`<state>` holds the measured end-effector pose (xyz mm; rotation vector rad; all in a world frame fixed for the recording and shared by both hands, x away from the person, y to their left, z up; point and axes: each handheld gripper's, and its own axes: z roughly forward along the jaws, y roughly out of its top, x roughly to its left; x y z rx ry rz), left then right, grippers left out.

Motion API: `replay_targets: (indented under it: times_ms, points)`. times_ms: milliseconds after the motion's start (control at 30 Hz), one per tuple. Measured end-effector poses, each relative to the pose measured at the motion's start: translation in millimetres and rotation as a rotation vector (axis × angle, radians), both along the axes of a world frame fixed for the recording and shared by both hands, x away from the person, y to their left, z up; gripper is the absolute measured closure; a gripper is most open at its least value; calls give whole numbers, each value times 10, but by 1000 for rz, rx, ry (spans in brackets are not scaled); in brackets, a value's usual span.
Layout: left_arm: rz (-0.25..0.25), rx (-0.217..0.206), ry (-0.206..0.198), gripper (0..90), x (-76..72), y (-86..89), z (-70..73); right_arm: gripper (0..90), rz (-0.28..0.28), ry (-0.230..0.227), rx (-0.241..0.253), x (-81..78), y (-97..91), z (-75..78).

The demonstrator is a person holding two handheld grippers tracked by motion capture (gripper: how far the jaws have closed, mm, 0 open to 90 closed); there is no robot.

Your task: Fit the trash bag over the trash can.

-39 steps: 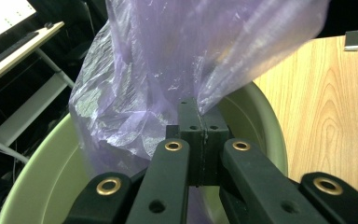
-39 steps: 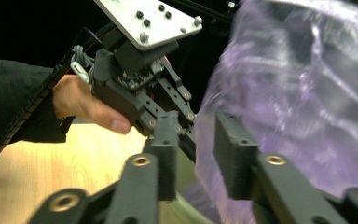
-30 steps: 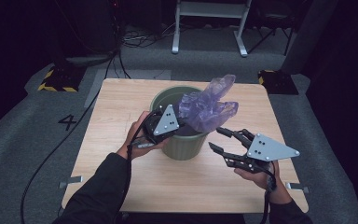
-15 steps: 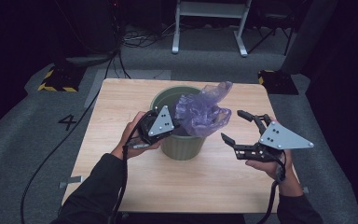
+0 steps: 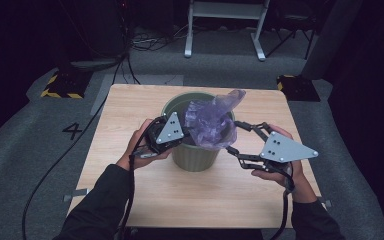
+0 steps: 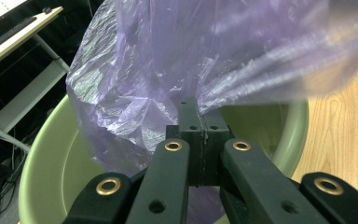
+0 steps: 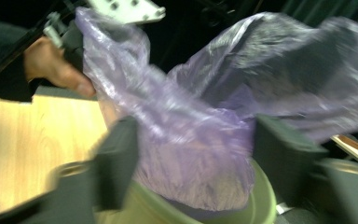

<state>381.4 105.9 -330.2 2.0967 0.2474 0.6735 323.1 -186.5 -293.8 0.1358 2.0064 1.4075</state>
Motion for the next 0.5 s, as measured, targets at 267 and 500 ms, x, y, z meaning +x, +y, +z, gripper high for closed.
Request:
replay_targets:
  times_ms: [267,500]
  points:
    - [24,-38,17,774,37,94,-29,878,58,14,-42,3,104,-134]
    - [26,-89,33,458,-30,170,-24,888,82,34,-46,-32,163,-220]
